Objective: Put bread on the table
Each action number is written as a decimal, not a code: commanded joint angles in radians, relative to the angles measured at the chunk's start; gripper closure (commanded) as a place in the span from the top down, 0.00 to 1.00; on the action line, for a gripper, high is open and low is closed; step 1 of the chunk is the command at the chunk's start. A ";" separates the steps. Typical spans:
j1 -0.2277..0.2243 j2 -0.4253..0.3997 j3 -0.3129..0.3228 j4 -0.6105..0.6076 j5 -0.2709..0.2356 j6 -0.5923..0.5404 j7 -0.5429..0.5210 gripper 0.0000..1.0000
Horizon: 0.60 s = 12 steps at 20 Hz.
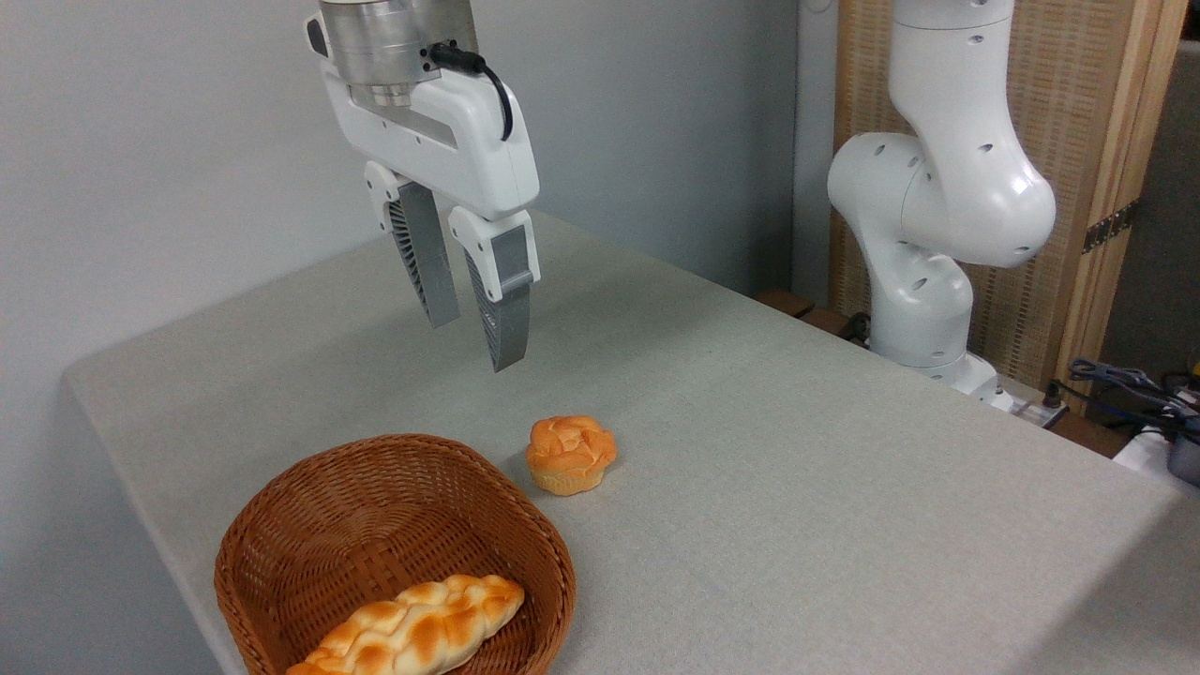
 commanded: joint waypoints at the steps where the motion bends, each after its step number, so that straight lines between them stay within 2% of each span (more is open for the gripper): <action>1: -0.006 -0.006 0.019 0.009 -0.015 -0.013 0.014 1.00; 7: -0.006 -0.004 0.021 0.005 -0.015 0.028 0.014 1.00; 9: -0.006 -0.001 0.031 -0.020 -0.013 0.094 0.012 1.00; 12: -0.006 0.005 0.050 -0.089 -0.006 0.264 0.015 1.00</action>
